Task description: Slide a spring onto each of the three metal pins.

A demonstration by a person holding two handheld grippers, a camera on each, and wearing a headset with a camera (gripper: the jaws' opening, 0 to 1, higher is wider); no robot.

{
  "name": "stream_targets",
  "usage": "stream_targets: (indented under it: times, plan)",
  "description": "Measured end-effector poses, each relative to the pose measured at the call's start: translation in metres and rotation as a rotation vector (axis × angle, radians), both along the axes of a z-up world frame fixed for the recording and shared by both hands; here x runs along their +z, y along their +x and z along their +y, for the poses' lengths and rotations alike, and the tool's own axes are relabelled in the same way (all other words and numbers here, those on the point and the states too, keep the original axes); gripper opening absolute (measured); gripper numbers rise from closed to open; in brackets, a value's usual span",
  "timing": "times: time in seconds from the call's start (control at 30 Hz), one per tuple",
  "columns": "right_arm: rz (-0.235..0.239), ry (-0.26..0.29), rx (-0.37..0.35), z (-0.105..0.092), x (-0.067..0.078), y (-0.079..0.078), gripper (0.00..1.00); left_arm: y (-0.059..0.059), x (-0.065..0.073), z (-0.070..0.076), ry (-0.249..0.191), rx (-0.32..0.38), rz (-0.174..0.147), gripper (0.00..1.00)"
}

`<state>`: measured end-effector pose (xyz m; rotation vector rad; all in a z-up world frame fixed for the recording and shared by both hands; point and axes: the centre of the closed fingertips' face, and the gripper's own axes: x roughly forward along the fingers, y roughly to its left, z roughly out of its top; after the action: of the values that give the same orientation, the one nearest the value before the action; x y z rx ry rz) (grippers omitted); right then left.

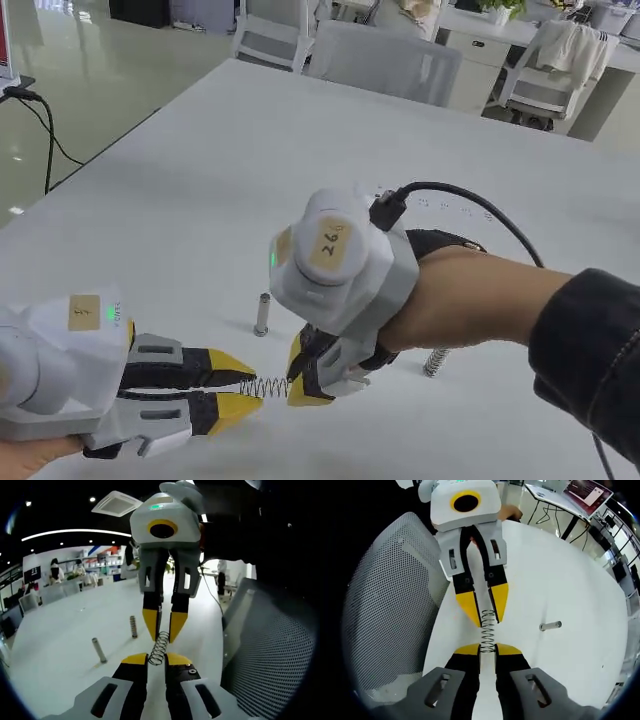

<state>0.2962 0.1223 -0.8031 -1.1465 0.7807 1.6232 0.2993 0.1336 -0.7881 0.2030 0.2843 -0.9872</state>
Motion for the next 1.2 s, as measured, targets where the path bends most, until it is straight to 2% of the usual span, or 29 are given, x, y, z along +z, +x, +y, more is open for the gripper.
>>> stream_targets:
  times: [0.2,0.4,0.57,0.73,1.07,1.2]
  plan:
    - [0.002,0.001,0.006,0.000,0.001,-0.001,0.08,-0.001,0.000,0.000,0.005,-0.011,-0.004,0.04]
    - [-0.007,0.006,0.009,0.000,0.008,-0.001,0.08,-0.003,-0.003,0.000,0.026,-0.021,-0.002,0.03]
    - [-0.013,0.016,0.008,0.003,0.016,-0.003,0.08,-0.002,-0.003,0.001,0.023,-0.019,-0.003,0.03]
    - [-0.022,0.034,0.011,0.008,0.025,-0.004,0.08,-0.003,-0.004,0.001,0.030,-0.022,-0.002,0.02]
    - [-0.042,0.057,0.028,0.018,0.035,-0.007,0.08,-0.002,-0.004,0.001,0.034,-0.021,-0.006,0.02]
    - [-0.036,0.087,0.033,0.026,0.041,-0.011,0.08,-0.002,-0.003,0.000,0.030,-0.020,-0.007,0.02]
